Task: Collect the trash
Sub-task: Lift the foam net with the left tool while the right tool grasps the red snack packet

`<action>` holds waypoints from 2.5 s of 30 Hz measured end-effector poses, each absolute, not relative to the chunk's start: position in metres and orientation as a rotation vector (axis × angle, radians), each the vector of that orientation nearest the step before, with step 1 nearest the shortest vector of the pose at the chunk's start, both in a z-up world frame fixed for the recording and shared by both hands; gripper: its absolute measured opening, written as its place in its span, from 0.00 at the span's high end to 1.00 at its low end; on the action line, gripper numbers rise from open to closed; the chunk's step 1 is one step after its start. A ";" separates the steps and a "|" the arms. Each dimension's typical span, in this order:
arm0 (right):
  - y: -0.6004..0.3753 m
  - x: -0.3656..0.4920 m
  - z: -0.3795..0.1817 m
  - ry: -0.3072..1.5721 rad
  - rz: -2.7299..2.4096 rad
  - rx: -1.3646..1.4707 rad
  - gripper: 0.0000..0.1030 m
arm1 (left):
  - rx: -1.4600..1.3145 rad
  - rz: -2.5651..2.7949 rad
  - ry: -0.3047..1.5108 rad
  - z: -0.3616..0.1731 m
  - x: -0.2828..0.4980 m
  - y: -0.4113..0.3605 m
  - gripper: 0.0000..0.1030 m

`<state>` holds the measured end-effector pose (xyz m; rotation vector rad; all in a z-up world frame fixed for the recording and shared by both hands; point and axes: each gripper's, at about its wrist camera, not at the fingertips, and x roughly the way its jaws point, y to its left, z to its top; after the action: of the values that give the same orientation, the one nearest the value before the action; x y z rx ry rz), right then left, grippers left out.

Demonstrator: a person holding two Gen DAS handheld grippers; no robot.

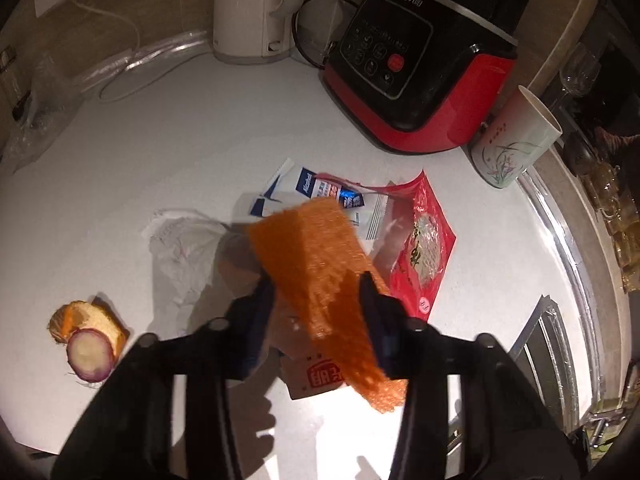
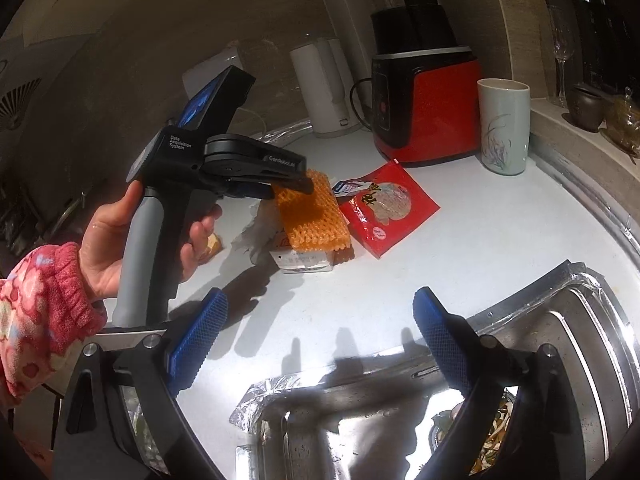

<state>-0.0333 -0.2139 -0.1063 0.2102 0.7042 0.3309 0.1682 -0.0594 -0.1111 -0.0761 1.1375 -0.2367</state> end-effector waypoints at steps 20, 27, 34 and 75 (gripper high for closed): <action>-0.236 0.095 -0.133 0.736 0.299 0.171 0.09 | -0.185 -0.297 0.904 -0.017 0.095 -0.005 0.89; -0.231 0.169 -0.170 0.826 0.243 0.090 0.05 | -0.211 -0.229 0.911 -0.019 0.069 0.028 0.89; -0.231 0.192 -0.186 0.890 0.301 0.087 0.34 | -0.229 -0.171 0.936 -0.033 0.052 0.053 0.89; -0.203 0.222 -0.179 0.997 0.673 -0.278 0.98 | -0.230 -0.135 0.943 -0.042 0.032 0.063 0.89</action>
<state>0.2223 -0.2033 -0.1794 -0.2778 0.9975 0.6730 0.0322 0.0631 -0.0423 -0.2305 0.9427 -0.1352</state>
